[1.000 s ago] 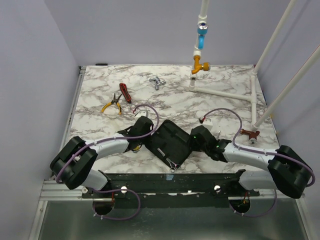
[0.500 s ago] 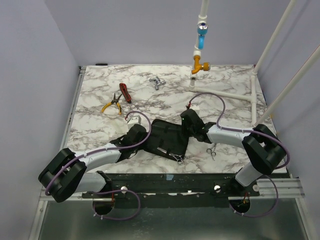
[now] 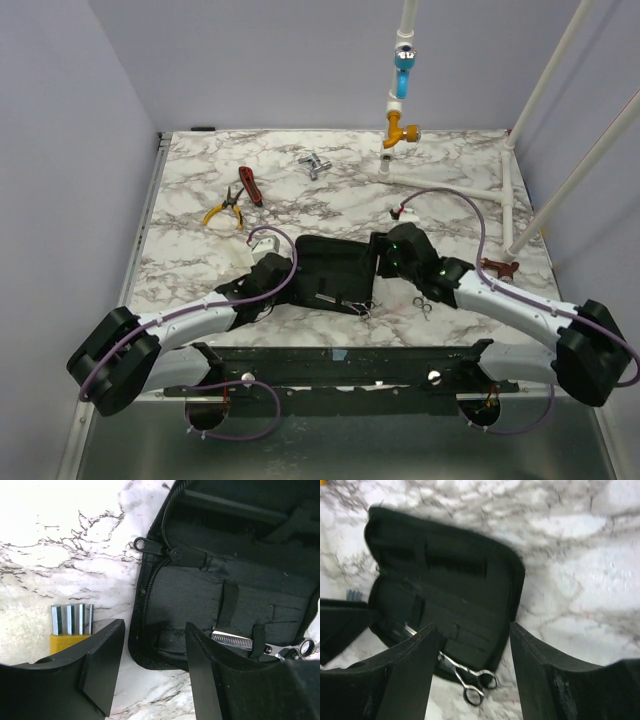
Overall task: Sort the hair-cutting tools
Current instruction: Adjust the hairdressing tool bag at the center of the board.
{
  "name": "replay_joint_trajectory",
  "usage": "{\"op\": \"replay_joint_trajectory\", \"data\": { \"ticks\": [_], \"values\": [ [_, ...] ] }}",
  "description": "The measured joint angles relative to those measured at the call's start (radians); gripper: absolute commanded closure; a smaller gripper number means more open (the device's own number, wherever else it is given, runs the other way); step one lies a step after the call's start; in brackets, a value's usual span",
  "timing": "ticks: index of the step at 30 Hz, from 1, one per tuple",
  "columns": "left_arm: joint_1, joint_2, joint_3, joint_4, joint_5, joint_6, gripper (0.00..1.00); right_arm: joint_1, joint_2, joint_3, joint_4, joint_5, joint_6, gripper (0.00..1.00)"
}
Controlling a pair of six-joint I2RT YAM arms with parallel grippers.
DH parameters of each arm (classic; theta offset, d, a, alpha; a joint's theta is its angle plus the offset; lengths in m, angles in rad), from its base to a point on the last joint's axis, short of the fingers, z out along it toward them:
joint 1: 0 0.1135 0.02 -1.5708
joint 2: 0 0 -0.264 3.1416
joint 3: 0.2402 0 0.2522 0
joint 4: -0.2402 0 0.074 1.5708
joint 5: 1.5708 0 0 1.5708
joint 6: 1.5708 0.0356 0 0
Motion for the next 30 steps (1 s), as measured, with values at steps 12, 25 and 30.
{"op": "replay_joint_trajectory", "data": {
  "ticks": [12,25,30],
  "values": [
    [0.0,0.042,0.015,0.025,0.008,0.009,0.64,0.0,-0.091,-0.267,0.053,-0.13,0.08,0.44],
    [-0.02,0.023,-0.02,0.051,0.033,0.007,0.75,0.0,0.135,-0.145,0.1,-0.113,0.045,0.46],
    [-0.034,-0.014,-0.044,0.051,0.033,-0.01,0.56,0.0,0.1,-0.115,0.072,-0.094,0.035,0.42]
  ]
}}
